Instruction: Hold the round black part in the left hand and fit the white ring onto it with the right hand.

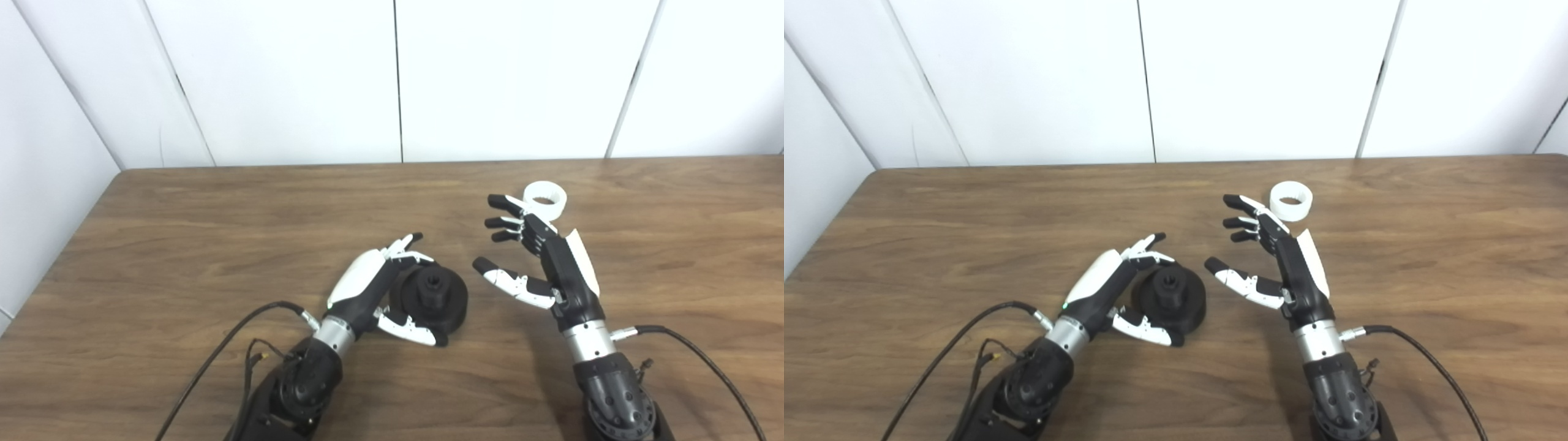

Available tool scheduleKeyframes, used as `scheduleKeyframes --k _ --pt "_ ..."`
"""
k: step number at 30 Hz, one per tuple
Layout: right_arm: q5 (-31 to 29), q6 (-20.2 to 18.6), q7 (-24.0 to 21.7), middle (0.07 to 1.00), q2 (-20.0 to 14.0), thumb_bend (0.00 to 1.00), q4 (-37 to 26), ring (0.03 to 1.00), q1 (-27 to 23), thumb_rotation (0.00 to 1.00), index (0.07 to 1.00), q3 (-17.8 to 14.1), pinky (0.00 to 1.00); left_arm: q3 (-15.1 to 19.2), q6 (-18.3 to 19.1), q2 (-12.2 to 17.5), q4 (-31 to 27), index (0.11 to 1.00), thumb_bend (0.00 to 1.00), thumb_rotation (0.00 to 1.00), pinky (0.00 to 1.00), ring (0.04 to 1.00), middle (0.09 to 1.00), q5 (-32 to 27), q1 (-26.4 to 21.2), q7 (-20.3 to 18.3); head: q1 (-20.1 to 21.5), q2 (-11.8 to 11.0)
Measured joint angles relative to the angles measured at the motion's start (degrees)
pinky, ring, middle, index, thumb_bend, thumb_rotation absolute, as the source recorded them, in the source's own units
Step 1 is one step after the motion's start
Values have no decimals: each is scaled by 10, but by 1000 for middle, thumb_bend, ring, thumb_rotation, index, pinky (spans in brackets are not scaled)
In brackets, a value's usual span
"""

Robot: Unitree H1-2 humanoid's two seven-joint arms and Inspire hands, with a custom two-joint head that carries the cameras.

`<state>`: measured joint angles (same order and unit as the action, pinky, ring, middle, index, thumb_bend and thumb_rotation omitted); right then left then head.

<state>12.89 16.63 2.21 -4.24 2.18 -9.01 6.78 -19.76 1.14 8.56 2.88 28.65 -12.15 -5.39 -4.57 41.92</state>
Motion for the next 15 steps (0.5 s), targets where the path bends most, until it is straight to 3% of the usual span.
scheduleKeyframes --k 9,15 --pt "0 -1 -3 833 -1 580 -3 733 2 253 803 0 649 0 0 -5 0 634 978 221 1000 1000 1000 6 0 1 6 0" --pt "0 -1 -3 832 -1 583 -3 733 2 245 804 1 643 0 1 -5 0 632 984 228 1000 1000 1000 6 0 -2 55 -1"
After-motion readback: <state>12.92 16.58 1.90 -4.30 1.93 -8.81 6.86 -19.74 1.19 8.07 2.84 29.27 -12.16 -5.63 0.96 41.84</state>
